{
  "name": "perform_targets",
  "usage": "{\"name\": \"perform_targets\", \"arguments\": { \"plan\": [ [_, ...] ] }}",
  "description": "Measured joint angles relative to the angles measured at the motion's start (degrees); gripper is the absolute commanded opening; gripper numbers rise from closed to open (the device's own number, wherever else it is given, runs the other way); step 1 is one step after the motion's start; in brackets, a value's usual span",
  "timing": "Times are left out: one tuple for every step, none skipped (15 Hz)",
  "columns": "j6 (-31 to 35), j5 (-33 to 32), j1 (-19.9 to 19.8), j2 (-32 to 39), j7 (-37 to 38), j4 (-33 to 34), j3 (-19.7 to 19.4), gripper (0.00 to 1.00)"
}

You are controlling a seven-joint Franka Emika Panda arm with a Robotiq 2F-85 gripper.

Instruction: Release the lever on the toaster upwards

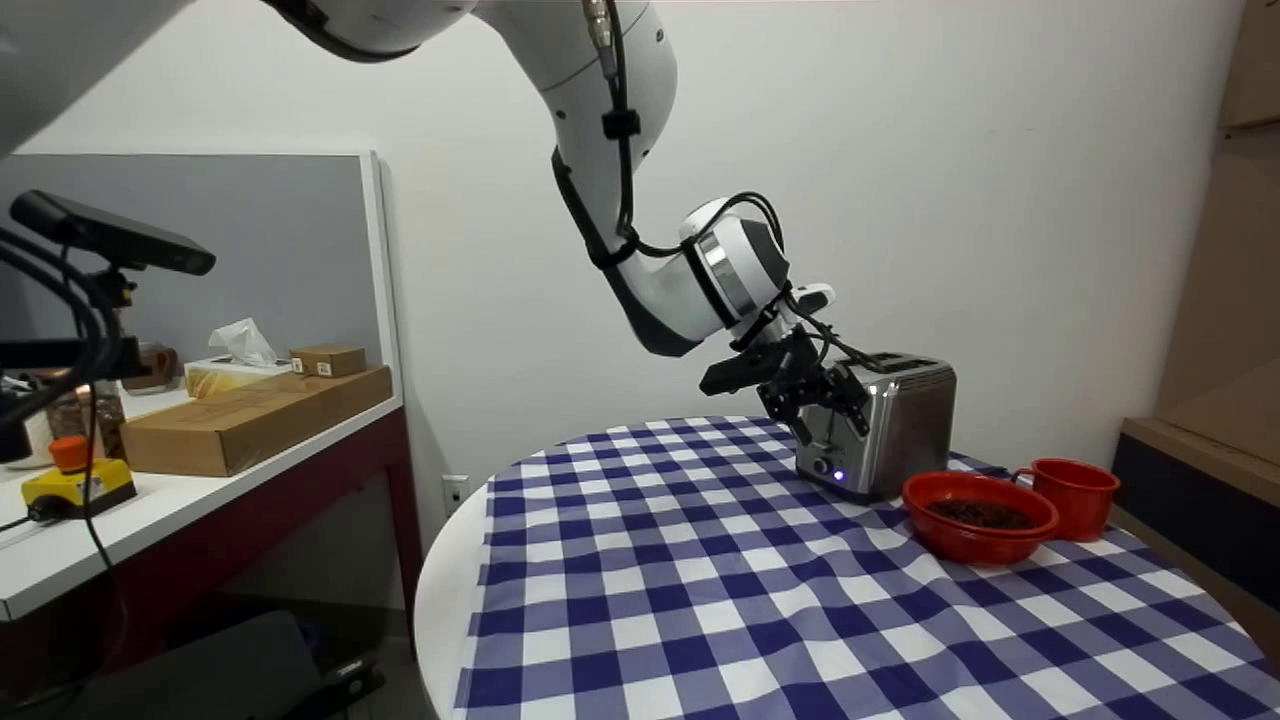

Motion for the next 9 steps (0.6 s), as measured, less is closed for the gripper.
{"name": "perform_targets", "arguments": {
  "plan": [
    [0.29, 0.0, 0.22, 1.0, 0.0, 0.75, -0.45, 1.0],
    [0.53, 0.0, 0.41, 1.95, 0.0, 1.41, -0.89, 1.0],
    [0.8, 0.0, 0.55, 2.8, 0.0, 1.95, -1.35, 1.0],
    [1.09, 0.0, 0.66, 3.56, 0.0, 2.46, -1.81, 1.0],
    [1.4, 0.0, 0.75, 4.27, 0.0, 2.91, -2.26, 1.0],
    [1.72, 0.0, 0.8, 4.83, 0.0, 3.27, -2.68, 1.0],
    [2.07, 0.0, 0.83, 5.36, 0.0, 3.66, -3.08, 1.0],
    [2.49, 0.0, 0.87, 5.79, 0.0, 3.99, -3.43, 1.0],
    [2.96, 0.0, 0.91, 6.16, 0.0, 4.37, -3.76, 1.0]
  ]
}}
